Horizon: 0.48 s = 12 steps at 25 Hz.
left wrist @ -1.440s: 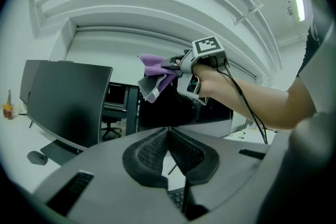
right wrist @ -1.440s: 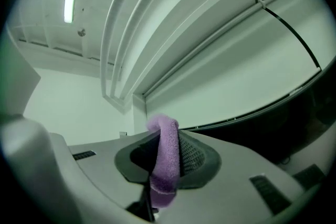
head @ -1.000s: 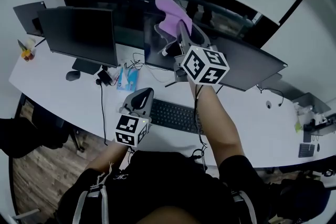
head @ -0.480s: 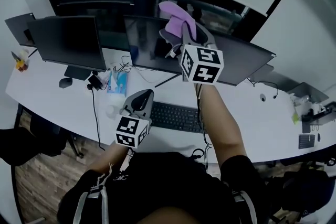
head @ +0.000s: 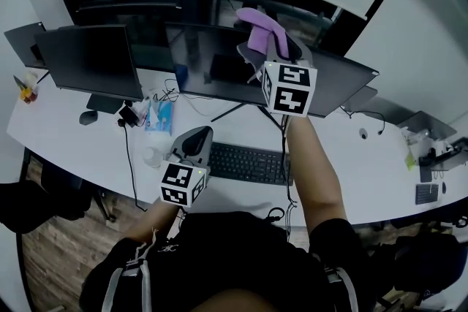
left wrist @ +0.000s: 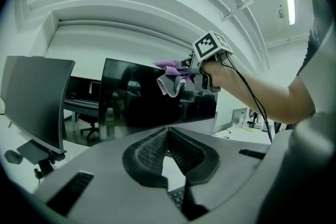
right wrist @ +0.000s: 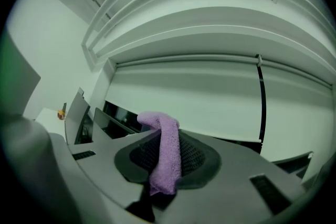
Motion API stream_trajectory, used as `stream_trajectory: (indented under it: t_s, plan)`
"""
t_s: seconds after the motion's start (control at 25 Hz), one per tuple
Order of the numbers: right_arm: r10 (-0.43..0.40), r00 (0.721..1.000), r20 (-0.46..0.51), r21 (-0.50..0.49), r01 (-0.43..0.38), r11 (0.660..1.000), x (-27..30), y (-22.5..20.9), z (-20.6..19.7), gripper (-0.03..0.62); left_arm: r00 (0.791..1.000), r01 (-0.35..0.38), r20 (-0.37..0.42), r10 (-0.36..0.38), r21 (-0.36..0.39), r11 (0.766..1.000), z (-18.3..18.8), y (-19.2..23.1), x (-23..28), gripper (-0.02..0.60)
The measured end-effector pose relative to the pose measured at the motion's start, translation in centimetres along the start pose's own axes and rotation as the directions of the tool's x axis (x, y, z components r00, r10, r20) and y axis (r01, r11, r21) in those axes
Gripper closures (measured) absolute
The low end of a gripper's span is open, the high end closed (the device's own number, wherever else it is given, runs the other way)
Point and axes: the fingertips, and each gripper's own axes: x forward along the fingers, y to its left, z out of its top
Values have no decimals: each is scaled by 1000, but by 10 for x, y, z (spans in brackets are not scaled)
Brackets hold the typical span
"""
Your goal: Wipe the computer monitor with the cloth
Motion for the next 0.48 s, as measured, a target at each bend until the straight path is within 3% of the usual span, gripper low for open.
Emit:
stream_trajectory:
  t_s: [0.48]
  plan:
    - [-96,995,-35,-5,96,995,-25,-81,-21,505,999,44,-8,-44,25,999,3,-33,18,568]
